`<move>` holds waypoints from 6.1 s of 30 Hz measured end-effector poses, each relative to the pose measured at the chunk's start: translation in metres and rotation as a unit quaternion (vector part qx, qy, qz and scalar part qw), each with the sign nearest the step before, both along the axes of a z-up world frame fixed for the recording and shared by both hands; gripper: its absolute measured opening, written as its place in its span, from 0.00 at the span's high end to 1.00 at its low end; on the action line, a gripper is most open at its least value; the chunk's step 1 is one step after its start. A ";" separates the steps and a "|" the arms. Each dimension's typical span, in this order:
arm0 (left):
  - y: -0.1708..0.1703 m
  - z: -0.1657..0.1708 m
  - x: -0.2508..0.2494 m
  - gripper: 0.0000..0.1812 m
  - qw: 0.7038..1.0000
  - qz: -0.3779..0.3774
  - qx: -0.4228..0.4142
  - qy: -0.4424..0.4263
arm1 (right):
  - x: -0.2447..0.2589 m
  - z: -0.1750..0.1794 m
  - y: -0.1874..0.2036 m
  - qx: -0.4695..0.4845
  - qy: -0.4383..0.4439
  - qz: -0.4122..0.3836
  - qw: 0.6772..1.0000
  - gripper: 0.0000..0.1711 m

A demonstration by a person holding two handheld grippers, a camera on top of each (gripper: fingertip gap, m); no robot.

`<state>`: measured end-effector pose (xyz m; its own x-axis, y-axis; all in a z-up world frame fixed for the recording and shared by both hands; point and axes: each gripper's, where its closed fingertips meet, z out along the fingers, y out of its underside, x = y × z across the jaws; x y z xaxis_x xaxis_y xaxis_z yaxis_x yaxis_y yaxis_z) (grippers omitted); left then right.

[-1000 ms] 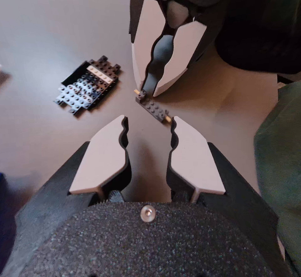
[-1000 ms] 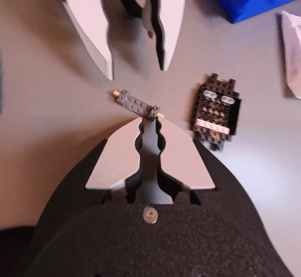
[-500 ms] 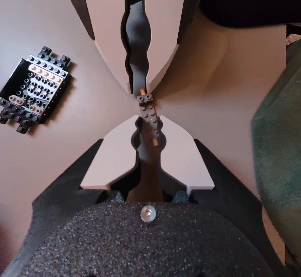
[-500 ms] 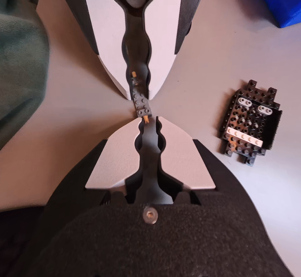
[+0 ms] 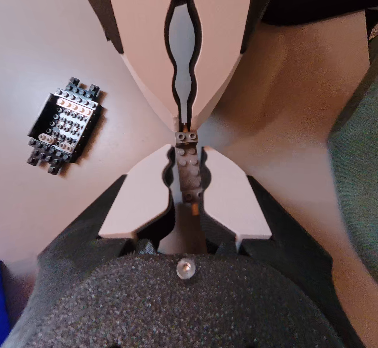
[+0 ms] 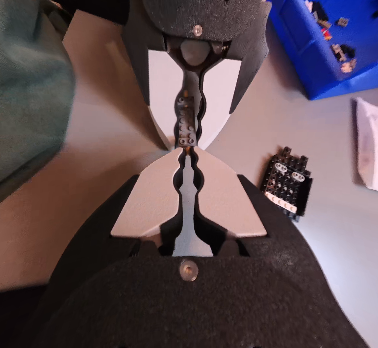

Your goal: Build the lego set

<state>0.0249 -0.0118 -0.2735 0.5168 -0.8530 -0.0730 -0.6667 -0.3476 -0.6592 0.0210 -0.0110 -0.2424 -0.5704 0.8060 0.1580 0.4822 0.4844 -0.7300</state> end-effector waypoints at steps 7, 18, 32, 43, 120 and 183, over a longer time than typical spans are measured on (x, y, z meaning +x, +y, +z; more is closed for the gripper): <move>0.004 0.013 -0.003 0.91 0.999 -0.006 0.032 -0.002 | 0.000 0.013 0.000 0.029 0.021 -0.006 0.999 0.97; 0.016 0.046 -0.050 0.91 0.985 0.075 -0.021 -0.153 | 0.013 0.048 0.036 -0.041 0.067 -0.062 0.995 0.98; 0.010 0.012 -0.028 0.91 0.994 0.037 -0.042 -0.096 | 0.004 -0.034 0.032 0.018 -0.080 -0.064 0.995 0.85; 0.011 0.014 -0.021 0.91 0.992 0.034 -0.041 -0.119 | -0.002 -0.025 0.027 0.012 -0.039 -0.060 0.997 0.83; 0.010 0.043 -0.023 0.97 0.994 0.015 0.050 -0.096 | -0.006 0.015 0.019 -0.002 0.042 -0.039 0.998 0.90; 0.075 0.107 -0.201 0.84 0.906 0.349 0.233 -0.057 | 0.033 -0.026 0.019 -0.021 -0.114 -0.021 0.993 0.98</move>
<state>-0.1764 0.0636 -0.1665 0.9452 -0.2055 -0.2538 -0.3105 -0.3247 -0.8934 0.0542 0.0085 -0.2682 -0.5537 0.8327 -0.0047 0.6557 0.4325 -0.6189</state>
